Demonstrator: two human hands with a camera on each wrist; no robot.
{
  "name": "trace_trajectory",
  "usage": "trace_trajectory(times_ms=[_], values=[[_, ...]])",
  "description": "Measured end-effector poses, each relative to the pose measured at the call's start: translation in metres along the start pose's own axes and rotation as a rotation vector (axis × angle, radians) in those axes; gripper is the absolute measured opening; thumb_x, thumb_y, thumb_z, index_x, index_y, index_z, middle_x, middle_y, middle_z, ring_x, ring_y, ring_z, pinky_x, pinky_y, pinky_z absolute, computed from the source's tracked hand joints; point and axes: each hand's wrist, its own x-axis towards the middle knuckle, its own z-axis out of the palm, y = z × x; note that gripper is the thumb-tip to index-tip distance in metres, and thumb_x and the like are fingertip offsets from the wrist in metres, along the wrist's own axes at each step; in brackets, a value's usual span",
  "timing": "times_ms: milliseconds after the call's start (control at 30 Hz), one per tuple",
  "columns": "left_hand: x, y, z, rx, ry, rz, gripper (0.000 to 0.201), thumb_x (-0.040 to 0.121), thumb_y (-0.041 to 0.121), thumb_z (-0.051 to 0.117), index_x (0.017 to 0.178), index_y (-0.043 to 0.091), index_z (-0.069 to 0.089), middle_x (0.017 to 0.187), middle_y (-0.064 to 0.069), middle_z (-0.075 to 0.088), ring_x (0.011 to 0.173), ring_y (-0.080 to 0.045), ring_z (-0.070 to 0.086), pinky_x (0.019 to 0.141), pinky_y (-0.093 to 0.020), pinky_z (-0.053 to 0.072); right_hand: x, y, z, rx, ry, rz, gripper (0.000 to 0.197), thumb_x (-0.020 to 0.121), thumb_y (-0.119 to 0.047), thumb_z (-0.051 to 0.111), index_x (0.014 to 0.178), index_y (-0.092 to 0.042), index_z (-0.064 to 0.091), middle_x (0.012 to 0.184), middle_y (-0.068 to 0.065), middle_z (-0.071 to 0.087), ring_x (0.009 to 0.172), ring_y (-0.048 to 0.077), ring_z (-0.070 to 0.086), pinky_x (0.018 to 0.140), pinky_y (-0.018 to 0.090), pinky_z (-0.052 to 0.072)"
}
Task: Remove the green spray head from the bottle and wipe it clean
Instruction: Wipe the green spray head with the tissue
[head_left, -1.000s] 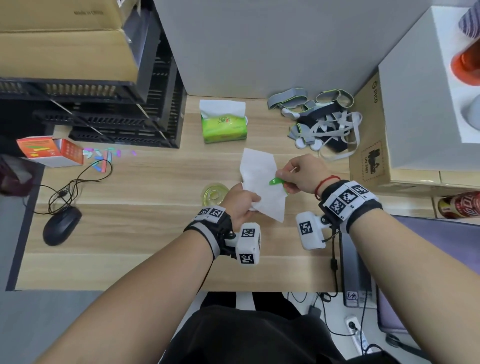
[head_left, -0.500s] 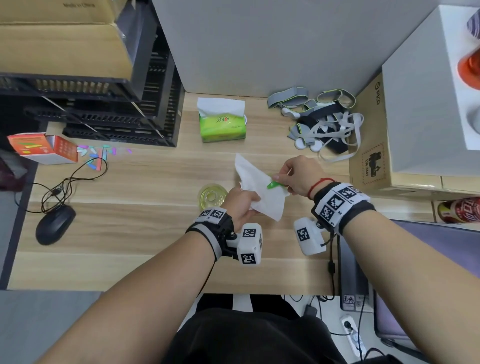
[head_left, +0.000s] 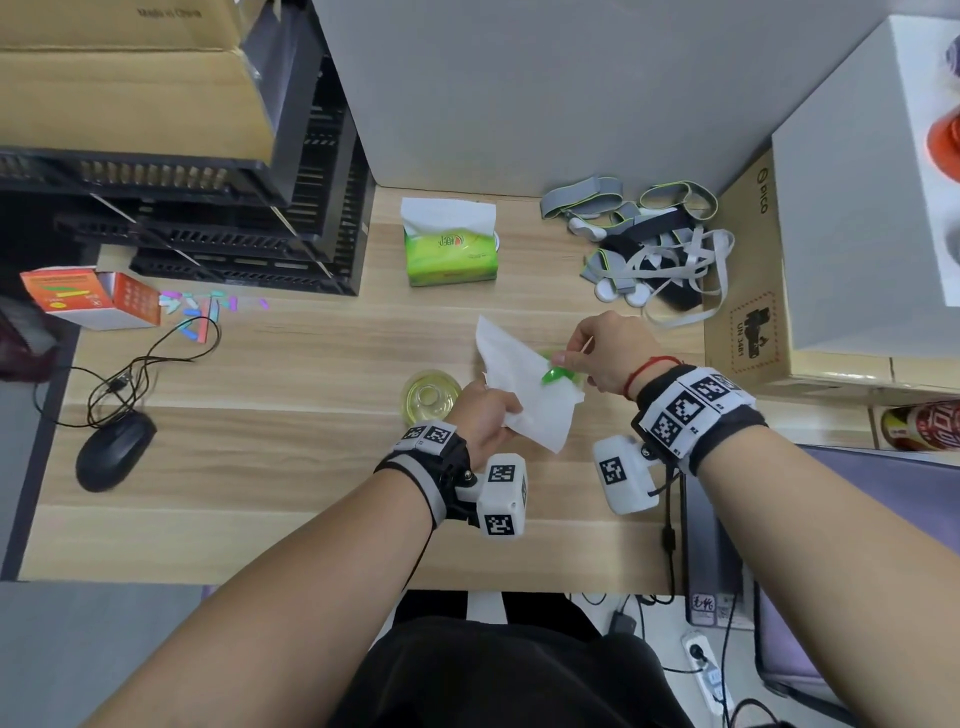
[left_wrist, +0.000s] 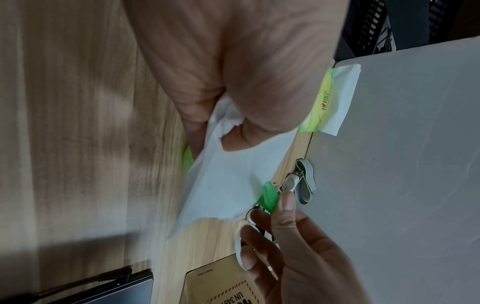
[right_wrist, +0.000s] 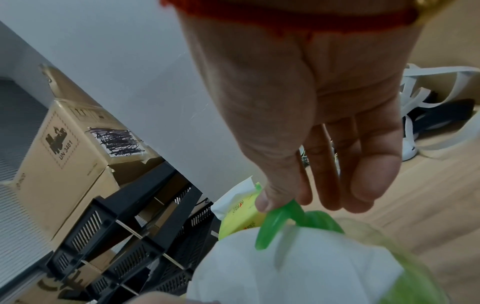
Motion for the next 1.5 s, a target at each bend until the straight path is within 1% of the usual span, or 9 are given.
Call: trace_trajectory(times_ms=[100,167,300,433,733,966,1100,1299,1499], values=[[0.000,-0.001,0.000,0.004,-0.019,-0.007,0.050,0.083,-0.017,0.043,0.130,-0.001,0.050,0.126,-0.020,0.060,0.115,-0.038,0.058,0.072,-0.035,0.055,0.000,-0.001,0.005,-0.011,0.027,0.019,0.032,0.079,-0.047,0.073,0.078,-0.015,0.064,0.079,0.006,0.070,0.066,0.022,0.062,0.050,0.025,0.042],[0.001,-0.001,0.001,0.008,-0.024,-0.010,0.051,0.083,-0.017,0.043,0.131,0.000,0.049,0.128,-0.019,0.060,0.119,-0.038,0.058,0.074,-0.036,0.056,0.000,-0.002,0.005,-0.011,0.040,0.024,0.032,0.078,-0.046,0.073,0.079,-0.015,0.065,0.079,0.006,0.069,0.068,0.022,0.060,0.049,0.025,0.038],[0.001,0.000,0.002,0.017,-0.018,-0.007,0.051,0.084,-0.017,0.042,0.131,0.000,0.048,0.124,-0.018,0.060,0.109,-0.036,0.059,0.068,-0.034,0.055,-0.002,0.000,0.001,-0.013,0.016,0.012,0.033,0.078,-0.048,0.072,0.081,-0.015,0.066,0.081,0.004,0.069,0.069,0.020,0.062,0.058,0.028,0.047],[0.001,0.000,0.003,0.032,-0.020,-0.009,0.050,0.084,-0.017,0.042,0.131,0.000,0.049,0.120,-0.017,0.060,0.105,-0.034,0.059,0.060,-0.030,0.054,-0.003,0.004,-0.003,-0.007,0.002,-0.009,0.033,0.079,-0.049,0.071,0.084,-0.017,0.067,0.078,0.000,0.067,0.065,0.017,0.063,0.053,0.024,0.045],[0.009,-0.005,0.004,0.029,-0.007,-0.018,0.053,0.081,-0.016,0.043,0.131,-0.001,0.048,0.130,-0.021,0.059,0.117,-0.039,0.058,0.074,-0.037,0.055,-0.002,0.002,-0.002,-0.046,0.048,0.026,0.035,0.079,-0.046,0.072,0.085,-0.012,0.069,0.078,0.002,0.065,0.075,0.021,0.060,0.064,0.029,0.046],[0.009,-0.004,0.004,0.037,-0.020,-0.011,0.051,0.082,-0.016,0.043,0.131,-0.003,0.048,0.129,-0.023,0.059,0.117,-0.039,0.059,0.067,-0.034,0.054,-0.005,0.004,-0.006,-0.026,0.004,0.023,0.036,0.079,-0.049,0.071,0.084,-0.013,0.068,0.081,0.002,0.067,0.074,0.019,0.061,0.063,0.029,0.046],[0.010,-0.005,0.002,0.054,-0.008,-0.008,0.051,0.081,-0.015,0.044,0.131,-0.002,0.048,0.129,-0.021,0.060,0.116,-0.038,0.059,0.070,-0.035,0.055,-0.005,0.006,-0.008,0.003,-0.011,0.003,0.034,0.078,-0.050,0.072,0.080,-0.016,0.066,0.080,0.003,0.071,0.073,0.020,0.066,0.064,0.029,0.050],[0.007,-0.002,0.005,0.079,-0.029,-0.002,0.056,0.071,-0.013,0.049,0.127,-0.003,0.051,0.122,-0.021,0.062,0.110,-0.038,0.062,0.067,-0.035,0.056,-0.002,0.003,-0.008,-0.009,-0.008,0.010,0.034,0.078,-0.051,0.072,0.079,-0.018,0.066,0.081,0.003,0.071,0.071,0.020,0.065,0.066,0.030,0.052],[0.008,0.002,0.009,0.120,-0.099,0.031,0.065,0.054,-0.010,0.048,0.119,-0.003,0.058,0.106,-0.020,0.065,0.102,-0.041,0.063,0.085,-0.047,0.054,-0.003,0.002,-0.008,-0.037,-0.006,0.009,0.032,0.079,-0.049,0.071,0.082,-0.017,0.067,0.082,0.003,0.069,0.080,0.022,0.064,0.066,0.030,0.048]])
